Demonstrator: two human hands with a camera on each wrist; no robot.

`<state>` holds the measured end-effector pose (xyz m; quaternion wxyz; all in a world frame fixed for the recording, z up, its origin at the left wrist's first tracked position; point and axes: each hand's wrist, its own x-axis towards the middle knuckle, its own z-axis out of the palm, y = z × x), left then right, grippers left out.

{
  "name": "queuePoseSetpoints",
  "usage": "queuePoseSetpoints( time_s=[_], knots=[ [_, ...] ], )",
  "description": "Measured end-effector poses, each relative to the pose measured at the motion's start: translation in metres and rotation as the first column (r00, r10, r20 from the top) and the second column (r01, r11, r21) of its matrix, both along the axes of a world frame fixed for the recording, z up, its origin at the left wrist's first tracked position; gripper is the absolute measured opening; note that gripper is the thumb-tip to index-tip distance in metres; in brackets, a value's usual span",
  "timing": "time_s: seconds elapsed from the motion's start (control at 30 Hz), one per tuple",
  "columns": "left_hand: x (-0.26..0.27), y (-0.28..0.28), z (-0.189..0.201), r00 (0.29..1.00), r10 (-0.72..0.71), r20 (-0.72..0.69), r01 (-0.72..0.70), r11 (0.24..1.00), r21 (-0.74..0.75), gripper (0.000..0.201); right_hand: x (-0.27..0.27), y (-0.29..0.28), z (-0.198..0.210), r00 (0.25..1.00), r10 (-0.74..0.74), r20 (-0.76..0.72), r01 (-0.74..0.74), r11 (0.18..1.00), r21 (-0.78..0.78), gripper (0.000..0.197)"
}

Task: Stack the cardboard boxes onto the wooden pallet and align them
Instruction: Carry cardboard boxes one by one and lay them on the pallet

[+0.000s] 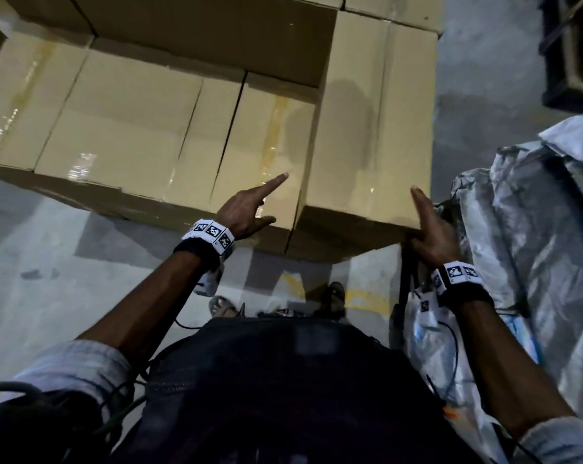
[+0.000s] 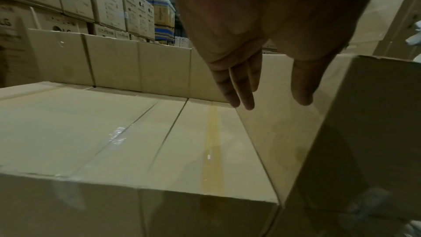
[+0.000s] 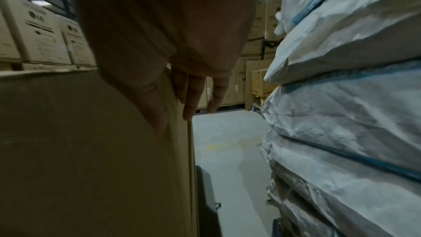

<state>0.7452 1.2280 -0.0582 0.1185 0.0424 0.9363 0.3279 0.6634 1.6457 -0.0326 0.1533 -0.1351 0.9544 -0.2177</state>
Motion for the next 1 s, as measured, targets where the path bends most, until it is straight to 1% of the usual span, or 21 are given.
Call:
queuePoseSetpoints(
  time_s=[0.07, 0.1, 0.17, 0.2, 0.23, 0.3, 0.37, 0.4, 0.47, 0.53, 0.63, 0.77, 0.87, 1.0],
  knots=[
    [0.018, -0.041, -0.003, 0.999, 0.039, 0.015, -0.04, 0.999, 0.024, 0.101, 0.009, -0.019, 0.006, 0.998, -0.057, -0.033, 0.058, 0.997, 0.05, 0.114],
    [0.027, -0.062, -0.004, 0.997, 0.065, 0.03, -0.066, 0.997, 0.04, 0.099, 0.012, -0.034, 0.011, 0.992, -0.11, -0.056, 0.115, 0.988, 0.1, 0.114],
    [0.046, -0.099, -0.005, 0.991, 0.115, 0.064, -0.12, 0.99, 0.08, 0.094, 0.02, -0.071, 0.028, 0.96, -0.261, -0.099, 0.278, 0.93, 0.24, 0.119],
    [0.055, -0.118, -0.006, 0.988, 0.137, 0.075, -0.143, 0.985, 0.097, 0.091, 0.026, -0.095, 0.037, 0.946, -0.292, -0.137, 0.32, 0.906, 0.276, 0.119],
    [0.064, -0.136, -0.006, 0.985, 0.15, 0.082, -0.158, 0.982, 0.105, 0.088, 0.033, -0.122, 0.049, 0.939, -0.293, -0.182, 0.335, 0.9, 0.28, 0.115],
    [0.079, -0.17, -0.006, 0.983, 0.161, 0.089, -0.17, 0.98, 0.106, 0.082, 0.042, -0.179, 0.063, 0.93, -0.262, -0.256, 0.32, 0.922, 0.218, 0.104],
    [0.092, -0.203, -0.002, 0.979, 0.182, 0.088, -0.191, 0.975, 0.117, 0.077, 0.047, -0.246, 0.072, 0.945, -0.192, -0.264, 0.239, 0.958, 0.161, 0.101],
    [0.097, -0.217, 0.001, 0.976, 0.2, 0.086, -0.21, 0.969, 0.13, 0.073, 0.05, -0.283, 0.074, 0.955, -0.129, -0.268, 0.172, 0.974, 0.146, 0.099],
    [0.104, -0.242, 0.007, 0.967, 0.248, 0.065, -0.255, 0.957, 0.142, 0.066, 0.059, -0.355, 0.076, 0.96, 0.027, -0.278, 0.002, 0.995, 0.103, 0.093],
    [0.112, -0.27, 0.014, 0.952, 0.303, 0.046, -0.307, 0.943, 0.132, 0.06, 0.066, -0.424, 0.07, 0.958, 0.169, -0.231, -0.163, 0.986, 0.047, 0.086],
    [0.127, -0.31, 0.021, 0.921, 0.39, 0.02, -0.389, 0.91, 0.145, 0.055, 0.072, -0.516, 0.056, 0.924, 0.35, -0.156, -0.351, 0.936, 0.018, 0.079],
    [0.152, -0.372, 0.028, 0.84, 0.542, 0.021, -0.54, 0.831, 0.133, 0.055, 0.075, -0.628, 0.044, 0.834, 0.546, -0.074, -0.548, 0.837, 0.004, 0.074],
    [0.17, -0.424, 0.028, 0.792, 0.611, 0.015, -0.608, 0.786, 0.107, 0.054, 0.074, -0.7, 0.032, 0.772, 0.635, -0.042, -0.636, 0.772, -0.011, 0.071],
    [0.187, -0.506, 0.035, 0.716, 0.698, 0.018, -0.698, 0.715, 0.025, 0.052, 0.069, -0.796, 0.022, 0.714, 0.7, -0.027, -0.7, 0.713, -0.051, 0.07]
  ],
)
